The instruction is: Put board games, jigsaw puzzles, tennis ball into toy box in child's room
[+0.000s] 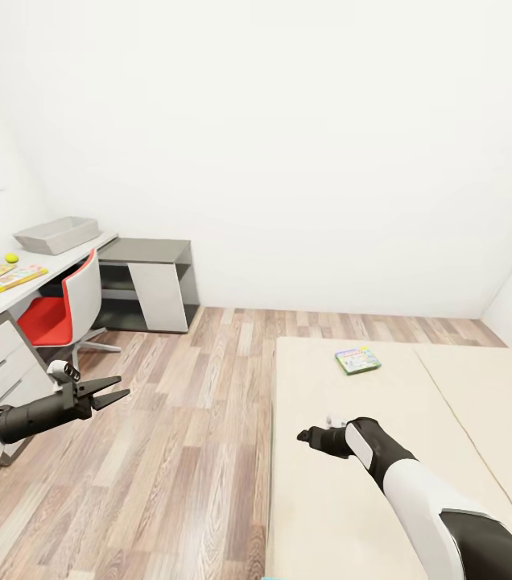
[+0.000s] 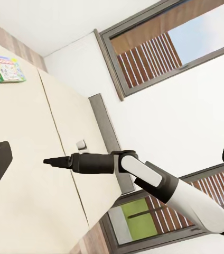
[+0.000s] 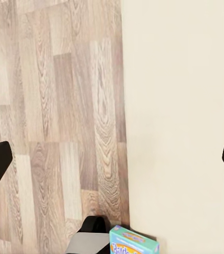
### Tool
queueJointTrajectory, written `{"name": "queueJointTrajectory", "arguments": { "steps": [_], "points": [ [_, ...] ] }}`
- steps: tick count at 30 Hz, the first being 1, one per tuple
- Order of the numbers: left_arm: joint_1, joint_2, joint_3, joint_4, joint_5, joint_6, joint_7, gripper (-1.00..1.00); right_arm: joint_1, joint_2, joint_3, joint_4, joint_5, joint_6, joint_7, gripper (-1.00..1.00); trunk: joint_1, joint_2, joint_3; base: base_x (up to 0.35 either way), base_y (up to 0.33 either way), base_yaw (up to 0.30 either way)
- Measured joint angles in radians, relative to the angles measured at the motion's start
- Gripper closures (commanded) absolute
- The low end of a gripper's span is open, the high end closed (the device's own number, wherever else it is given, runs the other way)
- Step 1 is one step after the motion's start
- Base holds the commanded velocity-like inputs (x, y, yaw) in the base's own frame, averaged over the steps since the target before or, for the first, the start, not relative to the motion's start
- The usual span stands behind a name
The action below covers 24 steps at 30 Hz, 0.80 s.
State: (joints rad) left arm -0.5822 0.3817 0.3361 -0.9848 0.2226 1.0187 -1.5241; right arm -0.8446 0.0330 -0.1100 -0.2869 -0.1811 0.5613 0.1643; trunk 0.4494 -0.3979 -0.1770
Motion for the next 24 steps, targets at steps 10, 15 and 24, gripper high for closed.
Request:
{"name": "queueJointTrajectory", "arguments": {
  "steps": [10, 15, 24],
  "points": [
    [0.000, 0.000, 0.000, 0.000, 0.000, 0.000, 0.000, -1.00, 0.000, -0.001, 0.000, 0.000, 0.000, 0.000, 0.000, -1.00, 0.000, 0.000, 0.000, 0.000, 0.000, -0.041],
    [0.000, 0.000, 0.000, 0.000, 0.000, 0.000, 0.000, -1.00, 0.000, -0.001, 0.000, 0.000, 0.000, -0.001, 0.000, -1.00, 0.000, 0.000, 0.000, 0.000, 0.000, -0.102],
    [0.000, 0.000, 0.000, 0.000, 0.000, 0.000, 0.000, -1.00, 0.000, 0.000, 0.000, 0.000, 0.000, -0.001, 0.000, -1.00, 0.000, 0.000, 0.000, 0.000, 0.000, -0.015]
  ]
}}
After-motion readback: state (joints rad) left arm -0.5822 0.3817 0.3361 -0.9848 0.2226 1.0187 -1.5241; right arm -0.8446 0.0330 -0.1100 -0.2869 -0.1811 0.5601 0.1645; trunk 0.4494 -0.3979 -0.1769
